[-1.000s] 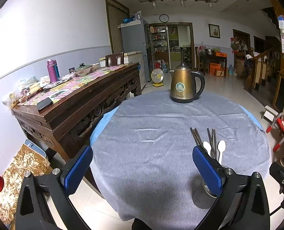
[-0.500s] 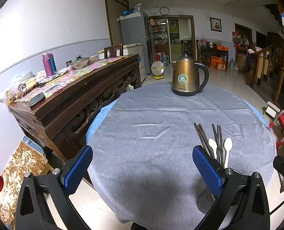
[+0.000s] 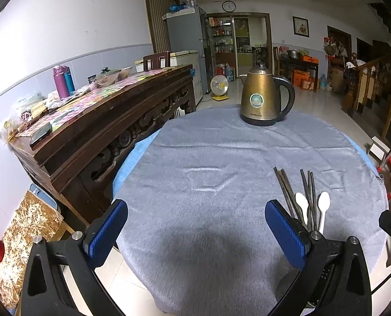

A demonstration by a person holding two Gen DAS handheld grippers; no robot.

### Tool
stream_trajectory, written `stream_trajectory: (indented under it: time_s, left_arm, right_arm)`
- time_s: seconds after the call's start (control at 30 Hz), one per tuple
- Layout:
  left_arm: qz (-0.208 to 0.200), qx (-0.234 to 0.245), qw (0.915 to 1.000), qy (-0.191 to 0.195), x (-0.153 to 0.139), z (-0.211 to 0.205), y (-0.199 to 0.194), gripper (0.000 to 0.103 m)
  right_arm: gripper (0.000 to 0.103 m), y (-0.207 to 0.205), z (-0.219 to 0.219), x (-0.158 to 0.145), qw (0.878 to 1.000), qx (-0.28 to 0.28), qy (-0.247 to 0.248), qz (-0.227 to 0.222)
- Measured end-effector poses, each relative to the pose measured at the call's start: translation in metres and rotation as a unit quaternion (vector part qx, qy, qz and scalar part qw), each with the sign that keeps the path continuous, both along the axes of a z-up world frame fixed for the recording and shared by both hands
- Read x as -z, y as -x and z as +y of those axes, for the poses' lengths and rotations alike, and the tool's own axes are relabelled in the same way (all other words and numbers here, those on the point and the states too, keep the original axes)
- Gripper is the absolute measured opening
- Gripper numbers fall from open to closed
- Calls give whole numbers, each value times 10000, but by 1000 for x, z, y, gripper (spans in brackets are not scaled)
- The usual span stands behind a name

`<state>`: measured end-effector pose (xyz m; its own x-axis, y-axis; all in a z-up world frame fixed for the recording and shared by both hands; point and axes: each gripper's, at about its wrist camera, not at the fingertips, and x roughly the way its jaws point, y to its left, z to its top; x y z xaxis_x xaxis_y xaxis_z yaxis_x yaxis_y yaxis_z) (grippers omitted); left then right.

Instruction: Organize utensils

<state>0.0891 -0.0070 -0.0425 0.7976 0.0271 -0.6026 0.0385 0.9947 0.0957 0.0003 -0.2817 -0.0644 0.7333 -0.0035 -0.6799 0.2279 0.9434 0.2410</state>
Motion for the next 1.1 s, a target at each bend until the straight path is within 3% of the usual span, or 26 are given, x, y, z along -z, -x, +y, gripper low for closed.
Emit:
stream_trajectory:
  time_s: [0.27,0.43,0.53,0.67,0.73,0.87,0.93,0.97,1.03,1.1]
  left_arm:
    - [449,232,9987,-7,27,-8,-41,103]
    - [1150,605,9907,411,55,-14,-97,103]
    - [1360,838,9853,608,67,-29,-123,103]
    - [1792,1111,9747,742,87,-52,-162,103]
    - [1966,1170,9705,765,97,-63,-175,102]
    - [2250,1383,9615,757,111,-86,-194,92]
    - [2360,1590,9549,852,114,-98,-194,86]
    - [2400,1718,9512,901,114,-104,-192,85]
    - [2512,2008,9429,865,118,-119,-186,72]
    - [2662,2212,9349,794,122,-130,-182,67]
  right_arm:
    - [98,-36,-26,31,9993,-114,-277,236]
    - [77,-65,-57,67,9967,-121,-717,364]
    - [67,-84,-67,84,9956,-154,-793,478]
    - [63,-113,-66,105,9950,-297,-692,649]
    - [55,-127,-65,115,9940,-314,-703,772]
    - [44,-149,-69,139,9917,-285,-685,1051]
    - [26,-153,-70,146,9909,-309,-763,1062]
    - [22,-154,-69,146,9919,-330,-705,1007]
    - [5,-155,-68,148,9909,-496,-760,998]
    - [4,-155,-68,150,9917,-534,-723,916]
